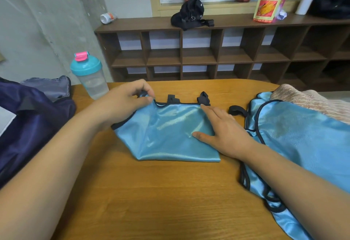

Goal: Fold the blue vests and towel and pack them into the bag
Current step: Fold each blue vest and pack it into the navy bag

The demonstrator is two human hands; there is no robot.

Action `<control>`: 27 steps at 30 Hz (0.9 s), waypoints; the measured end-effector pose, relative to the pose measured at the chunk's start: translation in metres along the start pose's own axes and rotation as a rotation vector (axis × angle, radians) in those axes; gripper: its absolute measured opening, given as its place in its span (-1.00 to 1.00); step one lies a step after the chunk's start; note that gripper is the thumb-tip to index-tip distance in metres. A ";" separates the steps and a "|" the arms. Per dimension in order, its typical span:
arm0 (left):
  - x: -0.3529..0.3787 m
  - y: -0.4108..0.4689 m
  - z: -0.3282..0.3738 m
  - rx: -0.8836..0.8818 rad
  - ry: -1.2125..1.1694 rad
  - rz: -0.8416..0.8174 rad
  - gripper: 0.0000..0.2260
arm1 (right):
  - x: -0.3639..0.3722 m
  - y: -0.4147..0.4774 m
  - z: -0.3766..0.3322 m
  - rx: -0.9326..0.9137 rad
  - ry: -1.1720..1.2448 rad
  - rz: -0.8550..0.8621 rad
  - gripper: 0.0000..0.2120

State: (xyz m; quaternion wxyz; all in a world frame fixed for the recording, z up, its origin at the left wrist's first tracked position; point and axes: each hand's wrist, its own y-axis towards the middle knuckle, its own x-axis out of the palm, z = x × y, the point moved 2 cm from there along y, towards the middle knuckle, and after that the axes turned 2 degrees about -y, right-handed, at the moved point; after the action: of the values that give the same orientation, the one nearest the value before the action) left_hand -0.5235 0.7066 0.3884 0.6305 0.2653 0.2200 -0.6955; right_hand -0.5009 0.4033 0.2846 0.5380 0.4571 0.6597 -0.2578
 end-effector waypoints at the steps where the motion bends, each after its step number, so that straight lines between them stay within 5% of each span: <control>1: 0.005 0.004 0.007 0.004 0.004 -0.016 -0.96 | 0.000 0.000 0.000 0.006 0.005 -0.005 -0.05; 10: 0.088 0.035 0.049 0.062 0.037 -0.186 -0.88 | 0.005 0.005 0.005 0.010 0.084 -0.004 0.10; 20: 0.135 0.038 0.025 0.094 -0.069 -0.151 -0.83 | -0.001 0.004 0.005 -0.028 0.232 -0.062 0.15; 23: 0.139 0.033 0.025 0.055 -0.220 -0.134 -0.77 | -0.010 0.003 0.010 0.038 0.321 -0.109 0.03; 27: 0.141 0.028 0.023 0.068 -0.242 -0.157 -0.64 | -0.020 0.003 0.019 0.149 0.533 0.113 -0.34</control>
State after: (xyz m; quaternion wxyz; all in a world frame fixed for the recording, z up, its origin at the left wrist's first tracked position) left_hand -0.5066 0.5815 0.3152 0.5868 0.1827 0.1386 -0.7766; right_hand -0.4897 0.3822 0.2988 0.3238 0.5833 0.7306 -0.1457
